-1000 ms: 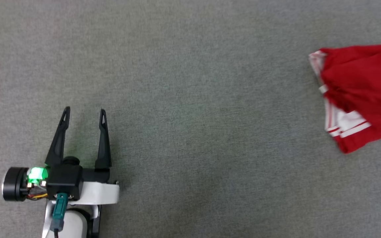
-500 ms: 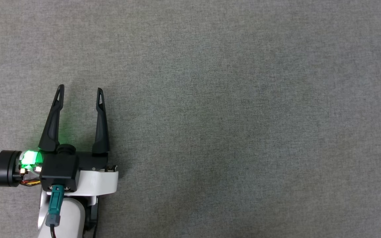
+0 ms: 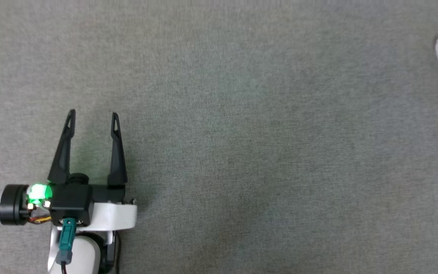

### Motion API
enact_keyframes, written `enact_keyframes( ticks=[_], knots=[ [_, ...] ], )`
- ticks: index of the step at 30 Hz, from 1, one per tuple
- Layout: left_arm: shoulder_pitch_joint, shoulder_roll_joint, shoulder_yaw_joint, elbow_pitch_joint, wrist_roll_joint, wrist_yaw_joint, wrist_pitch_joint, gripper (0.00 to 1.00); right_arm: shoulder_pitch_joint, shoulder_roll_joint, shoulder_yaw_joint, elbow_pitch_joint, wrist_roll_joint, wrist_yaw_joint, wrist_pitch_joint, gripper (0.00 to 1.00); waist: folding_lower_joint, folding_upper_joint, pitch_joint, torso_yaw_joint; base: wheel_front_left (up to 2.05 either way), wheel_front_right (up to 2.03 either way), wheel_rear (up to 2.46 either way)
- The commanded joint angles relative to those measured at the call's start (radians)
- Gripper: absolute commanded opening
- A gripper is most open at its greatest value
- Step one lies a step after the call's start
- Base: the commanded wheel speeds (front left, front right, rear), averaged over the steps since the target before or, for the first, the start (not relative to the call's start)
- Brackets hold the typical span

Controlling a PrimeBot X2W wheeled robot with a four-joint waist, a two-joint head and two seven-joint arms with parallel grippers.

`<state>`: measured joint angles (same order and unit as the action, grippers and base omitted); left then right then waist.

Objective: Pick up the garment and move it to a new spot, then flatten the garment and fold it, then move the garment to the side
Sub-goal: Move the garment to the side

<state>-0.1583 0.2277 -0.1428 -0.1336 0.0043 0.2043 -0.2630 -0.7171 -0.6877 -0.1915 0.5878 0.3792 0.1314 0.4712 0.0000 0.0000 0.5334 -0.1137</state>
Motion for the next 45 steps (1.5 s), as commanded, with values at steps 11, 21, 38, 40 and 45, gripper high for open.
enact_keyframes(
  ticks=[11, 21, 38, 40, 45],
  knots=[
    [0.101, -0.028, -0.014, 0.037, -0.028, 0.007, -0.002, 1.00, 0.083, 0.069, 0.093, -0.199, -0.027, -0.002, -0.294, 1.00, 0.0000, 0.0000, -0.207, 0.033, 0.00, 0.00, 0.00],
    [0.172, -0.042, 0.004, 0.072, -0.050, -0.001, -0.002, 1.00, 0.232, 0.250, 0.095, -0.438, -0.132, -0.002, -0.535, 1.00, 0.0000, 0.0000, -0.330, 0.073, 0.00, 0.00, 0.00],
    [0.214, -0.074, 0.006, 0.142, -0.055, -0.043, -0.002, 1.00, 0.594, 0.526, 0.101, -0.595, -0.200, -0.002, -0.655, 1.00, 0.0000, 0.0000, -0.445, 0.150, 0.00, 0.00, 0.00],
    [0.219, -0.076, 0.008, 0.147, -0.053, -0.044, -0.002, 1.00, 0.644, 0.558, 0.099, -0.610, -0.207, -0.001, -0.651, 1.00, 0.0000, 0.0000, -0.457, 0.152, 0.00, 0.00, 0.00],
    [0.237, -0.079, 0.013, 0.156, -0.054, -0.055, -0.002, 1.00, 0.726, 0.595, 0.101, -0.617, -0.214, -0.001, -0.655, 1.00, 0.0000, 0.0000, -0.481, 0.152, 0.00, 0.00, 0.00]
  ],
)
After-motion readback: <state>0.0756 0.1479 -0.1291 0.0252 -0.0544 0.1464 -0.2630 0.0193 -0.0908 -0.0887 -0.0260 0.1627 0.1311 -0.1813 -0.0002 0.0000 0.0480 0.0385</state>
